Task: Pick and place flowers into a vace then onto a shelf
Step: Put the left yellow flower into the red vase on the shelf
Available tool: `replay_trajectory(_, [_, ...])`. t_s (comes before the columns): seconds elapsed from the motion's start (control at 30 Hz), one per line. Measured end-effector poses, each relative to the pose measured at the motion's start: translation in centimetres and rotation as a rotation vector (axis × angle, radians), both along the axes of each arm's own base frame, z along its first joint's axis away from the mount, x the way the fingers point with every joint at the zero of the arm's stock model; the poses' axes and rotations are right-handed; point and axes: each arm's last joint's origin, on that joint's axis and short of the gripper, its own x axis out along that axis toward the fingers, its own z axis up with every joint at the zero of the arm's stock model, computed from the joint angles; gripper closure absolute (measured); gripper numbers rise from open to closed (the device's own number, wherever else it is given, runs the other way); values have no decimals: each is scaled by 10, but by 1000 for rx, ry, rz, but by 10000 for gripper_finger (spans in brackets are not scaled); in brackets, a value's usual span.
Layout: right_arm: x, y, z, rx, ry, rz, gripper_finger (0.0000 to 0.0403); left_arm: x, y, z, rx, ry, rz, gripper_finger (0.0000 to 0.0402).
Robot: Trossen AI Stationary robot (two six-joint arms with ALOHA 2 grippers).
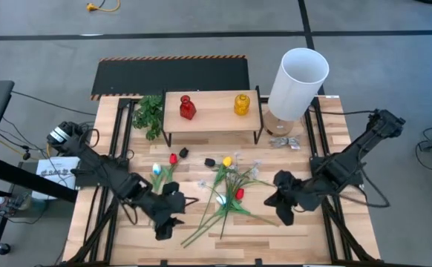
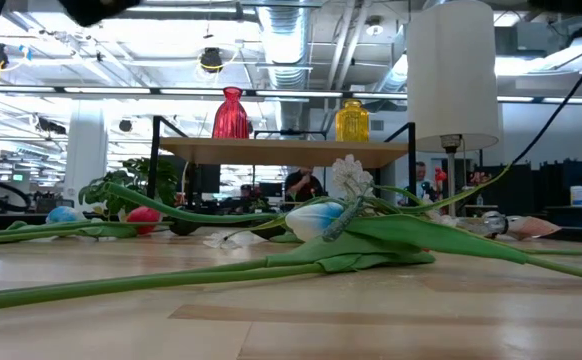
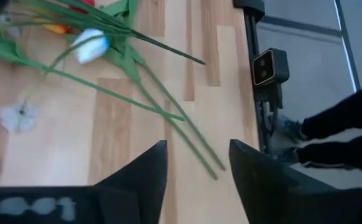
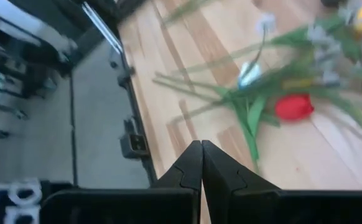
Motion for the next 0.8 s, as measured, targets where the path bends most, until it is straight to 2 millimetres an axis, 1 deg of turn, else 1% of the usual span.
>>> replay_trajectory(0.1, [9,4,-11,8,56,-19,403,5,13,3,18,-12,-48,279])
replay_trajectory(0.2, [15,6,-19,20,92,-54,403,7,27,11,27,-39,-78,302])
replay_trajectory(0.3, [21,9,-26,15,124,-82,403,1,41,17,23,-70,-77,322])
replay_trajectory(0.4, [26,12,-27,-5,149,-87,403,-13,55,11,-17,-70,-16,339])
replay_trajectory(0.47, [27,10,-29,-37,195,-91,403,-21,62,3,-98,-76,73,347])
replay_trajectory(0.53, [28,7,-32,-58,237,-89,403,-24,67,-5,-240,-89,194,354])
replay_trajectory(0.63, [27,2,-33,-77,268,-100,403,-20,68,-14,-457,-143,320,361])
replay_trajectory(0.73, [26,1,-34,-77,288,-95,403,-16,68,-23,-581,-166,405,365])
replay_trajectory(0.8, [25,3,-34,-82,287,-68,403,-12,71,-33,-624,-129,527,366])
